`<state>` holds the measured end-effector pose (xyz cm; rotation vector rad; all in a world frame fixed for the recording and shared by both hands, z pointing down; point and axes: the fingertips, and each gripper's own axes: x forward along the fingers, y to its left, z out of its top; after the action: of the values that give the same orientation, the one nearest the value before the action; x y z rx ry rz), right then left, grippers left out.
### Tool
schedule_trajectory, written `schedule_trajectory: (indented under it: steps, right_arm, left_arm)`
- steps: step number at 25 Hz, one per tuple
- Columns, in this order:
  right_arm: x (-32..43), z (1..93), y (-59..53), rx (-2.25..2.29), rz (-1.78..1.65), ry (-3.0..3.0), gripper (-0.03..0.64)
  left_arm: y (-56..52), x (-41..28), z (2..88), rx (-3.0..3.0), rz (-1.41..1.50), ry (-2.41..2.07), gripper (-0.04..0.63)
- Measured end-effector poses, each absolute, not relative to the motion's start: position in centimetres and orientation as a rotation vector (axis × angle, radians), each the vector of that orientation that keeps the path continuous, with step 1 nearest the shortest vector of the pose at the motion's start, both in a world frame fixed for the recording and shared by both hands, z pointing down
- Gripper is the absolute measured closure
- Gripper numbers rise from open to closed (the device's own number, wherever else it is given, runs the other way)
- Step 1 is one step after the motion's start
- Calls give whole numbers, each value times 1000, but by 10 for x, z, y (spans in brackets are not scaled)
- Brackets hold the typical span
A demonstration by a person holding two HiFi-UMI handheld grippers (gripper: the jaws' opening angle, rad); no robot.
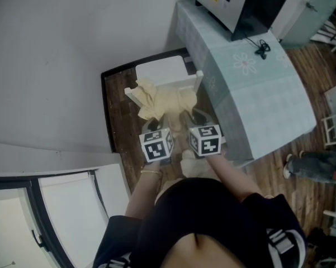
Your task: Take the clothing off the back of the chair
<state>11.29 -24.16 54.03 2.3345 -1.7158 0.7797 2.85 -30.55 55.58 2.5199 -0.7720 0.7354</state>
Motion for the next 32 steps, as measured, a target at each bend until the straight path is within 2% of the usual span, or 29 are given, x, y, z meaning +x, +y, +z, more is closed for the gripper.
schedule_trajectory:
  steps: [32]
  right_arm:
    - [11, 518, -144, 2374, 743, -1702, 531]
  left_arm:
    - [-211, -72, 537, 2533, 689, -687, 517]
